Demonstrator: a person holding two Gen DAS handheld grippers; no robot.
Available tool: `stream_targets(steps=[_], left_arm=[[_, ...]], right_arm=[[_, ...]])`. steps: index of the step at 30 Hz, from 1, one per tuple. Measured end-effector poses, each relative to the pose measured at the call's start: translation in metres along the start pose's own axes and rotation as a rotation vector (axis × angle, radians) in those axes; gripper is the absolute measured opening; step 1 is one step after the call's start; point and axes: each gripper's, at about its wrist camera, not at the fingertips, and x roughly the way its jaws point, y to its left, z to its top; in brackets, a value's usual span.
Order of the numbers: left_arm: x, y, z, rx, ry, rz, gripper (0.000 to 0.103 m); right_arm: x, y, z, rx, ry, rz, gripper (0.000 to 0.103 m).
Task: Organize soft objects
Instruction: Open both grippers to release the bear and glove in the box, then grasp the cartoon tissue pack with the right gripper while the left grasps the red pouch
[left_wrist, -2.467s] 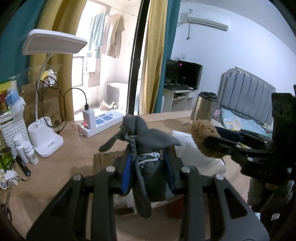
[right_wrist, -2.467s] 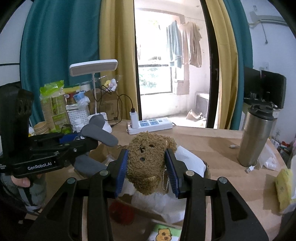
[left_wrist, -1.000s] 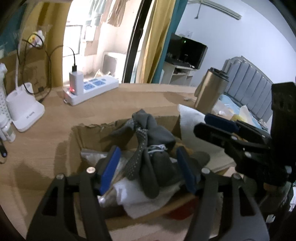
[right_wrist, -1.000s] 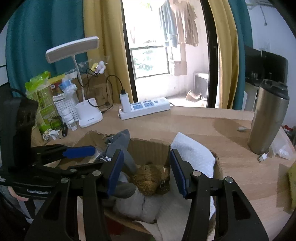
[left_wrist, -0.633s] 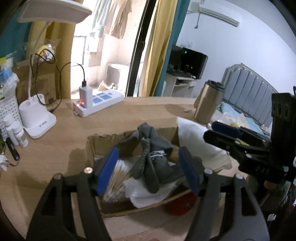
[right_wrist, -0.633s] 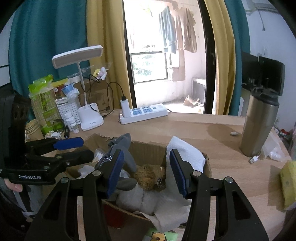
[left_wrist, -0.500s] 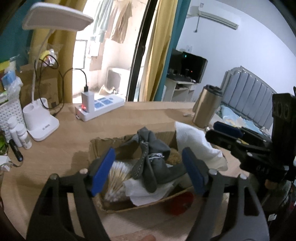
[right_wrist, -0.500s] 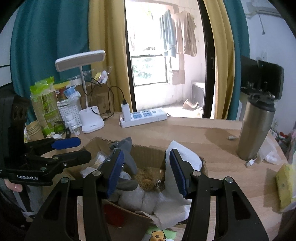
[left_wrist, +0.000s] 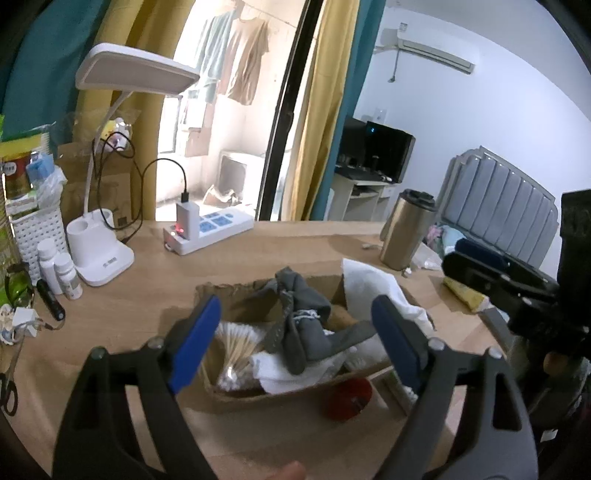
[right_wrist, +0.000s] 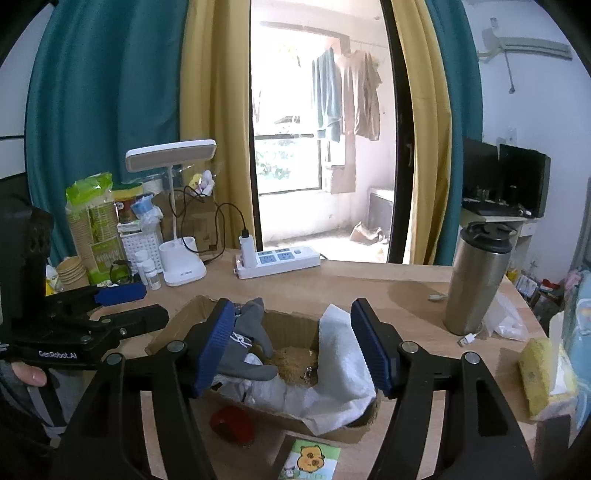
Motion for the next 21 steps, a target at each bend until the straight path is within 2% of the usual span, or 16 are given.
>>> stream_targets(steps=[8,21], left_arm=[[-0.006,-0.001,-0.018,-0.028,-0.007,-0.005,0.085],[0.011,-0.021,-0.050,0.013,0.097,-0.017,0.085]], right_arm=[[-0.015,-0.003,-0.018,0.002,0.019,-0.029,0.069],[-0.010,-0.017,-0.070,0.055,0.123,-0.057,0.069]])
